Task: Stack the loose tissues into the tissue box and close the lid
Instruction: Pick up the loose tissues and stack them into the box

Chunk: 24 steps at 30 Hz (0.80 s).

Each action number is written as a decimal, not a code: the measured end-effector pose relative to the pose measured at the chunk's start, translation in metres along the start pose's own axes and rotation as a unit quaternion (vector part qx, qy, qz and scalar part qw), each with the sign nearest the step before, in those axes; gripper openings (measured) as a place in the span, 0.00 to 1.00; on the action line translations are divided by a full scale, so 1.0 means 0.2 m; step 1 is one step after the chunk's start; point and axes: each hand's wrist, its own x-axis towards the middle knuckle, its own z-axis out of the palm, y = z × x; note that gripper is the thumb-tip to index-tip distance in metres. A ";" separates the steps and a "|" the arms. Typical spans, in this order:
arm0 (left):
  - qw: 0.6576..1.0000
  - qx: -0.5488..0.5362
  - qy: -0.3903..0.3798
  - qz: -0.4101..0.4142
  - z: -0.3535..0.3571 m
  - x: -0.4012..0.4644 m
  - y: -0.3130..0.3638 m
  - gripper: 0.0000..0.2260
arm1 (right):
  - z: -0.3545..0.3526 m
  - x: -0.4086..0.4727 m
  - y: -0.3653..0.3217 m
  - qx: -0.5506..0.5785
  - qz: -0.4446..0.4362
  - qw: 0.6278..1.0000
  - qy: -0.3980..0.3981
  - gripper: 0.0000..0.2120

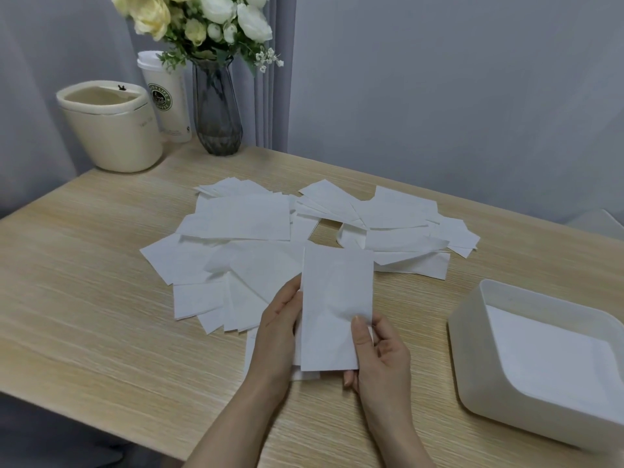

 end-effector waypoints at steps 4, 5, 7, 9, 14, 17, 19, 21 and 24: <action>0.999 0.020 0.005 0.031 0.00 0.00 0.00 0.13 | 0.00 0.00 0.00 -0.001 -0.001 1.000 0.002 0.08; 0.999 0.023 0.008 0.033 -0.01 0.00 -0.01 0.13 | 0.00 0.00 0.00 -0.001 0.000 1.000 0.003 0.08; 0.999 0.024 0.010 0.030 -0.01 0.00 -0.01 0.14 | 0.00 0.00 0.00 0.002 0.000 1.000 0.005 0.08; 0.999 0.022 0.013 0.025 -0.01 0.00 -0.01 0.14 | 0.01 0.00 0.00 0.003 0.001 1.000 0.005 0.08; 0.999 0.019 0.026 0.009 -0.01 0.01 -0.02 0.12 | 0.01 -0.01 0.00 0.010 0.003 1.000 0.002 0.07; 0.999 0.021 0.029 0.007 -0.01 0.00 -0.03 0.11 | 0.00 -0.01 0.00 0.012 0.001 1.000 -0.001 0.06; 0.999 0.027 0.034 0.010 -0.01 0.00 -0.03 0.10 | 0.00 -0.02 -0.01 0.010 -0.001 1.000 -0.003 0.06; 0.999 0.028 0.042 0.016 -0.01 0.00 -0.03 0.10 | 0.01 -0.03 0.00 0.011 -0.012 1.000 0.009 0.06; 0.998 0.026 0.045 0.020 -0.01 0.00 -0.02 0.10 | 0.01 -0.03 0.01 -0.041 -0.068 0.995 0.060 0.03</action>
